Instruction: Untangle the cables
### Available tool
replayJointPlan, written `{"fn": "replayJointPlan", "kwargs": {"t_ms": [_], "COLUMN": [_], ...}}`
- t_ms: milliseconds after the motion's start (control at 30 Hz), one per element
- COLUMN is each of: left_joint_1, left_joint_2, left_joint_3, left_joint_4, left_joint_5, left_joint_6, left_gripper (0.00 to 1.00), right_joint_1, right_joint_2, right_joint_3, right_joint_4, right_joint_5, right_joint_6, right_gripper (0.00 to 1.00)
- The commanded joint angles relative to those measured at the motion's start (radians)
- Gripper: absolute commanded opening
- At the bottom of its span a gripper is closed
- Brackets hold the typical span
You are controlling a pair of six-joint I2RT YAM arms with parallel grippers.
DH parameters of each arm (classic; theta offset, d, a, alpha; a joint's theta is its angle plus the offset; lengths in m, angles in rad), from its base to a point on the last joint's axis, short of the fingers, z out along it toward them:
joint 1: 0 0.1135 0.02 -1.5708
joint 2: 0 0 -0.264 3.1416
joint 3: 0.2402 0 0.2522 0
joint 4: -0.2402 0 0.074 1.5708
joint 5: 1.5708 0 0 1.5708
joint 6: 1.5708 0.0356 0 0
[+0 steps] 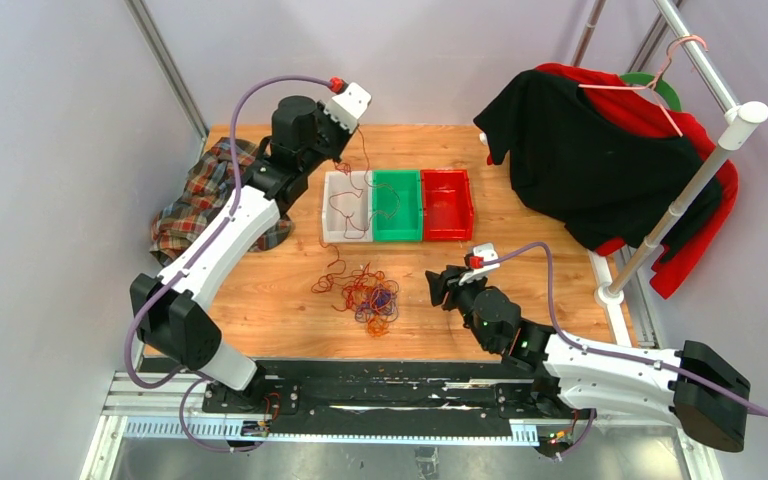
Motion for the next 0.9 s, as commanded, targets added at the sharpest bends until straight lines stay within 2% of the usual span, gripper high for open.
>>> {"fn": "replayJointPlan", "kwargs": {"t_ms": [0,167,467,667,867], "left_joint_1": [0.031,0.034,0.051,0.051,0.041], "left_joint_2": [0.015,0.025,0.071,0.053,0.032], "left_joint_3": [0.023,-0.002,0.111,0.040,-0.114], "left_joint_4": [0.101,0.172,0.195,0.194,0.118], "left_joint_5": [-0.010,-0.031,-0.029,-0.001,0.031], "left_joint_6": [0.010,0.054,0.087,0.083,0.041], "left_gripper": [0.00,0.00,0.00,0.01,0.00], "right_joint_1": [0.020,0.015,0.009,0.008,0.004], "right_joint_2": [0.007,0.030,0.070,0.086,0.084], "right_joint_3": [0.007,0.016,0.036,0.047,0.042], "right_joint_4": [-0.005,-0.010,-0.019,-0.020,-0.022], "right_joint_5": [0.046,0.045,0.037,0.029,0.034], "right_joint_6": [0.006,0.008,0.018,0.019,0.017], "right_gripper": [0.50,0.50,0.47,0.46,0.46]}}
